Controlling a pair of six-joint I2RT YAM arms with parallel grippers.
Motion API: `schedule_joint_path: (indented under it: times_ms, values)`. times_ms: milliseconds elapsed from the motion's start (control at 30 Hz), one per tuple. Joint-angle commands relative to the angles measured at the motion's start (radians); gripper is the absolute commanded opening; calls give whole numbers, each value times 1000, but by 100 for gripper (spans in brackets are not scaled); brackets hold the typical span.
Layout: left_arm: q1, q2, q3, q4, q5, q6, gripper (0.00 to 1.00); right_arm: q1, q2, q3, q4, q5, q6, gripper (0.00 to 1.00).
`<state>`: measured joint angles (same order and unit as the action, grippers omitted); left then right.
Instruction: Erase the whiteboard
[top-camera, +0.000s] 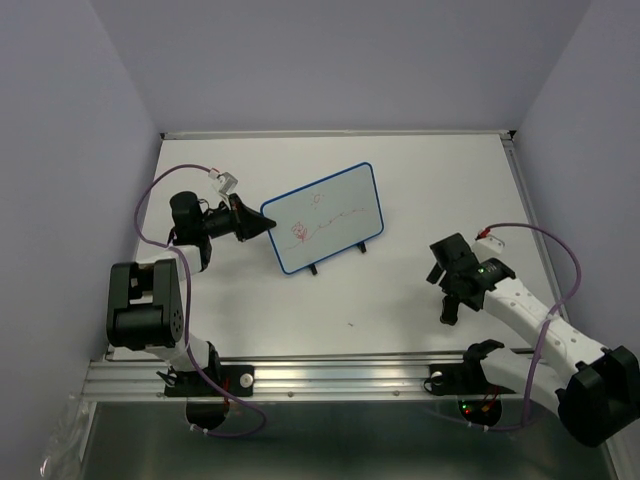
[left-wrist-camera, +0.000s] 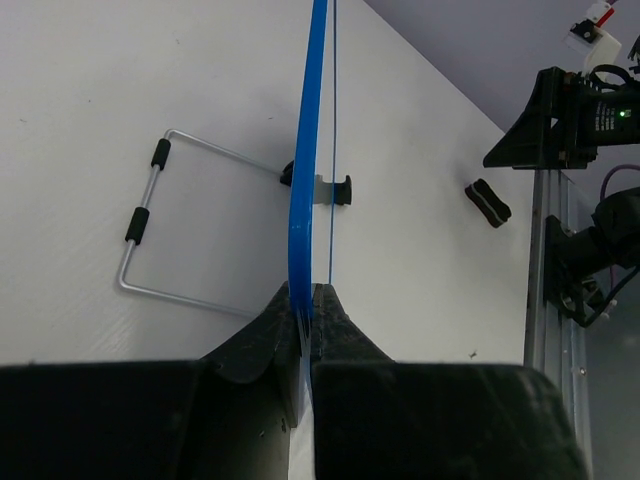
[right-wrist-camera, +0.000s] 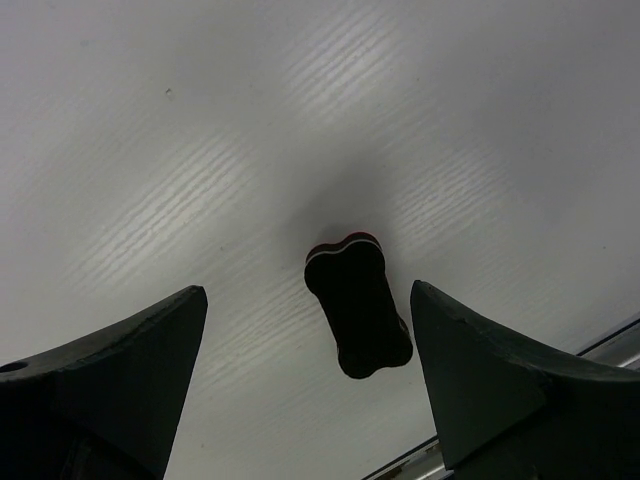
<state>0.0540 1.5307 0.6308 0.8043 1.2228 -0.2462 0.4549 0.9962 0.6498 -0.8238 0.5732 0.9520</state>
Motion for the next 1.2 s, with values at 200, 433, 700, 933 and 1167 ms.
schedule_joint_path:
  times_ms: [200, 433, 700, 933, 1167]
  values:
    - [1, 34, -10, 27, 0, 68, 0, -61, 22, -64, 41, -64, 94, 82]
    - [0, 60, 12, -31, -20, 96, 0, -79, 4, -150, 121, -119, 103, 72]
    - [1, 55, 15, -83, -45, 131, 0, -88, 25, -150, 178, -124, 82, 55]
    - [1, 78, 36, -116, -54, 142, 0, -88, 68, -142, 213, -145, 28, 35]
    - [0, 89, 47, -126, -57, 147, 0, -88, 56, -128, 317, -205, -142, 12]
